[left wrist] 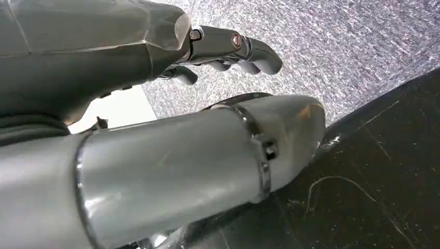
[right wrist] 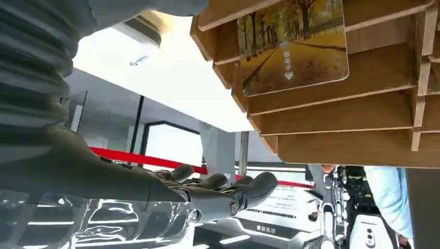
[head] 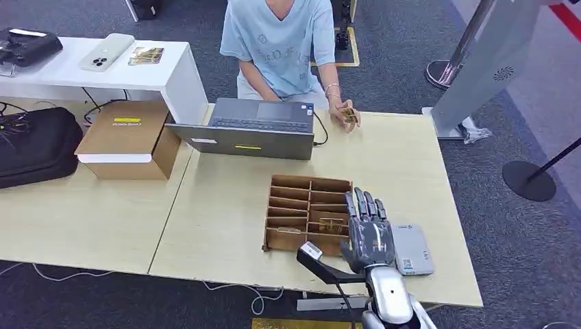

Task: Pass the card to the sensor for recognition and then transmit it.

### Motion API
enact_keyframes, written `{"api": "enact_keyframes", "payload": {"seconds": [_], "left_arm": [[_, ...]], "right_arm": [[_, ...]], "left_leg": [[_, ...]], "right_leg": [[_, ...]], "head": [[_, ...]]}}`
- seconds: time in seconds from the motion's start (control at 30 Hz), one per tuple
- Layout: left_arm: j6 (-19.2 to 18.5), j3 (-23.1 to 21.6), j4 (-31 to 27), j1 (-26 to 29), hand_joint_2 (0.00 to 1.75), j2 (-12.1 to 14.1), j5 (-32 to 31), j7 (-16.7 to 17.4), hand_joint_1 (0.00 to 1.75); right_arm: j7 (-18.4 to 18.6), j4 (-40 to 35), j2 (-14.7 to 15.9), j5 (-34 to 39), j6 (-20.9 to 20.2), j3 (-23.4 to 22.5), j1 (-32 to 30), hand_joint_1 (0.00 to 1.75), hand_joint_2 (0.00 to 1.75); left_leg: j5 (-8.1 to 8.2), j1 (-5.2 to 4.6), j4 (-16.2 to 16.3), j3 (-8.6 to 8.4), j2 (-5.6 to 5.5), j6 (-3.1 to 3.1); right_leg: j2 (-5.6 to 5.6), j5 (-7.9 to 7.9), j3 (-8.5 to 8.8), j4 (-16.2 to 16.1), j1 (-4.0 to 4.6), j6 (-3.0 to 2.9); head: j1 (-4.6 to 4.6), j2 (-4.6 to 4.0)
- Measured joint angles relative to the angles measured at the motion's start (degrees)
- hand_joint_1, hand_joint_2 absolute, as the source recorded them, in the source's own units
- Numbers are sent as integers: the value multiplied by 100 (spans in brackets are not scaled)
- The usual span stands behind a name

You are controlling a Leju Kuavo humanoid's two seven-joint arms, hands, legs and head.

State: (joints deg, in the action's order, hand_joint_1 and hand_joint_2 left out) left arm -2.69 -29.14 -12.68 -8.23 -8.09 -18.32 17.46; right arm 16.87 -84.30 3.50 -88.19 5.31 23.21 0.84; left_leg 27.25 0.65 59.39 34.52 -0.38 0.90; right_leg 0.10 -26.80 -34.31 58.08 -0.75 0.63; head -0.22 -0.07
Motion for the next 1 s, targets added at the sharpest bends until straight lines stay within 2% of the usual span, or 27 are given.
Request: {"api": "enact_keyframes", "payload": {"seconds": [0.2,0.23,0.3,0.4,0.63,1.0], "left_arm": [[-4,0,0,-1,0,0,-13,-2,0],[-4,0,0,-1,0,0,-13,-2,0],[-4,0,0,-1,0,0,-13,-2,0],[-4,0,0,-2,0,0,-22,-4,0],[7,0,0,-2,0,0,-11,-6,0],[52,0,0,0,0,0,59,-26,0]], "right_arm": [[-57,-4,-2,-2,-37,-28,-13,16,175],[-72,-4,-7,0,-50,-28,-16,10,175],[-87,-4,-22,0,-61,-29,-20,10,175],[-131,-4,-48,4,-90,-28,-20,16,175],[-304,-57,-63,184,-146,-28,-19,16,175],[-367,-195,-7,332,-146,-37,-11,16,175]], "left_leg": [[0,0,0,0,0,0],[0,0,0,0,0,0],[0,0,0,0,0,0],[0,0,0,0,0,0],[0,0,0,0,0,0],[0,0,0,0,0,0]], "right_leg": [[0,0,0,0,0,0],[0,0,0,0,0,0],[0,0,0,0,0,0],[0,0,0,0,0,0],[0,0,0,0,0,0],[0,0,0,0,0,0]], "head": [[0,0],[0,0],[0,0],[0,0],[0,0],[0,0]]}}
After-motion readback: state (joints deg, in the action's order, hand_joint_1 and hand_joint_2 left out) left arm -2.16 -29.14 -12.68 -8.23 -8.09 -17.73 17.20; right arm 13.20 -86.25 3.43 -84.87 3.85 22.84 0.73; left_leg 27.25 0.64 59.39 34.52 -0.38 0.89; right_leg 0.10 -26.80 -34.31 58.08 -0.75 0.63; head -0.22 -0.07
